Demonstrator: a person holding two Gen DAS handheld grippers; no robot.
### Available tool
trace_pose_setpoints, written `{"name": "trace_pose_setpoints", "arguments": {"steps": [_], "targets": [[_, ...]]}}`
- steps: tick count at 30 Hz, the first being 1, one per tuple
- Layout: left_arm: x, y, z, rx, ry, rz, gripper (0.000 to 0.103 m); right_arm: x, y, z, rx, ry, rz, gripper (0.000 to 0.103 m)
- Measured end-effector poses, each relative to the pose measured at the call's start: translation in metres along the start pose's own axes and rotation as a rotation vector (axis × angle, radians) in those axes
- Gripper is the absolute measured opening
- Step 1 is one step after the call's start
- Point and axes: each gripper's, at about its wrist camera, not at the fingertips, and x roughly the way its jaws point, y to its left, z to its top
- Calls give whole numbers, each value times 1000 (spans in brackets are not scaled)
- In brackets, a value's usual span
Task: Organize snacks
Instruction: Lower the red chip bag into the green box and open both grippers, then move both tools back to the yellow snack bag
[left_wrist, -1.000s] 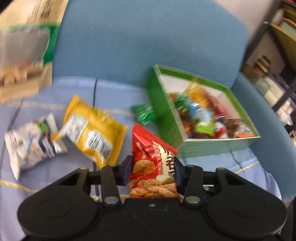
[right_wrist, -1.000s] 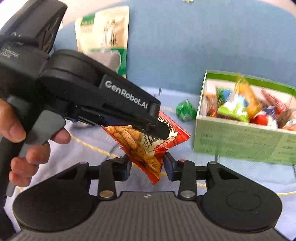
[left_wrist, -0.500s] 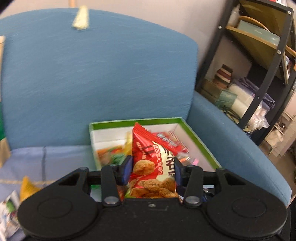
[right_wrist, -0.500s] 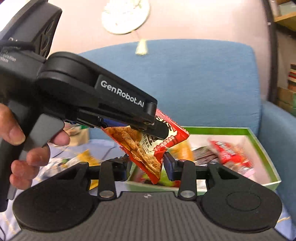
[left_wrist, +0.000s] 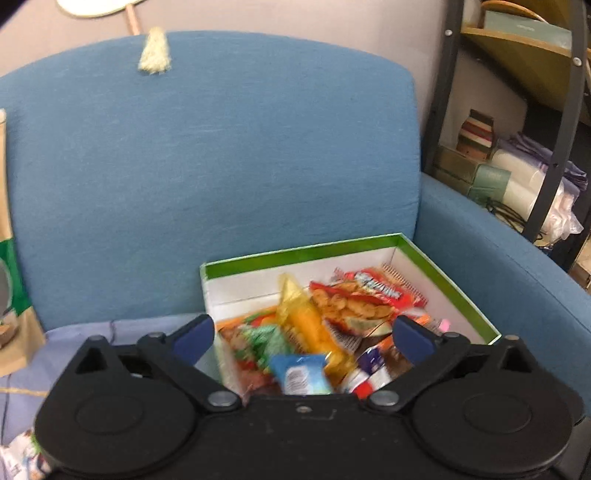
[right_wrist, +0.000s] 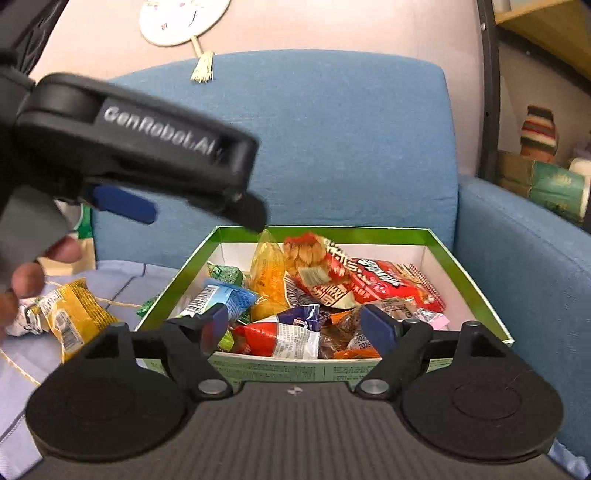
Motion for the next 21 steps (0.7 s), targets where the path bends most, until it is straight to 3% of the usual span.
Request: {"name": "trace_pose_setpoints", "arguments": {"steps": [5,9,15,21], "targets": [[-34,24,-6,-60,5,8,103,-17,12,14,4,-36,49,103],[-67,49,-18,-100,26,35,103,-34,32,13,-13,-12,114,103],[-101,107,-57,-189,83,159,103,-38,68,-1,-9,79,279,103],[-122,170,-88,-278,108,277,103,-19,113,-6,-69,153,365,103]]}}
